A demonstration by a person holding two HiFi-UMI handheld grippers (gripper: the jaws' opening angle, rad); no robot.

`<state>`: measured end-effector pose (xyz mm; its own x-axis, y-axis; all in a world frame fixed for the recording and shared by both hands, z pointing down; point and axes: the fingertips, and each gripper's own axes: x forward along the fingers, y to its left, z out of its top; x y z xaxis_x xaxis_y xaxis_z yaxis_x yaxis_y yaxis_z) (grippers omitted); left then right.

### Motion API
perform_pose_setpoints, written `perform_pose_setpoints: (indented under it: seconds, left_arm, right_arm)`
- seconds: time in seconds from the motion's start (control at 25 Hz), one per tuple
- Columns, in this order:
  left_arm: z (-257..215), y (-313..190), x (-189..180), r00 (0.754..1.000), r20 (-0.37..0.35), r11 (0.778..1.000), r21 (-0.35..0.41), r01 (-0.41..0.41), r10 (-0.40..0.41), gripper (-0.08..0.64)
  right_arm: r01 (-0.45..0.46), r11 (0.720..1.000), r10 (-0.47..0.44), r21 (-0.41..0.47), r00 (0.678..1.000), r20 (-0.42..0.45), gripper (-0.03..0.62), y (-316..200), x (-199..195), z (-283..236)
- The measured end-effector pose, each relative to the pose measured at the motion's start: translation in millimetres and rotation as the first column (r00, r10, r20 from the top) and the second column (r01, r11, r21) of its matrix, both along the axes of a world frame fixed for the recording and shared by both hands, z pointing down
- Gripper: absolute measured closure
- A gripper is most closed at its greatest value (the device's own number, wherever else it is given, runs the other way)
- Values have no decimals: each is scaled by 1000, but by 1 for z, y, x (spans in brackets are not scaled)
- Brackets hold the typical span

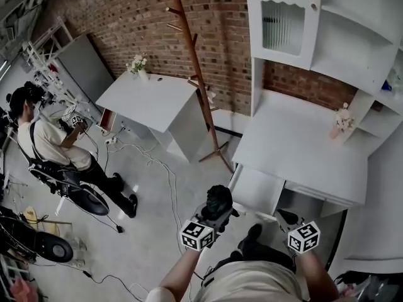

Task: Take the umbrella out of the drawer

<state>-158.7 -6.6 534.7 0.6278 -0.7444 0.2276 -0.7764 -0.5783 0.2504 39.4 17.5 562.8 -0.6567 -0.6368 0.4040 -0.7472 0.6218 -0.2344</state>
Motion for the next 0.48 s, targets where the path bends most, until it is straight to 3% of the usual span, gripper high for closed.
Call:
perform_pose_setpoints:
  seconds: [0.48]
  left_arm:
    - [-7, 66, -19, 992, -68, 995, -2, 103, -103, 311]
  right_arm:
    - [-19, 1000, 19, 21, 1000, 7, 561, 60, 23, -14]
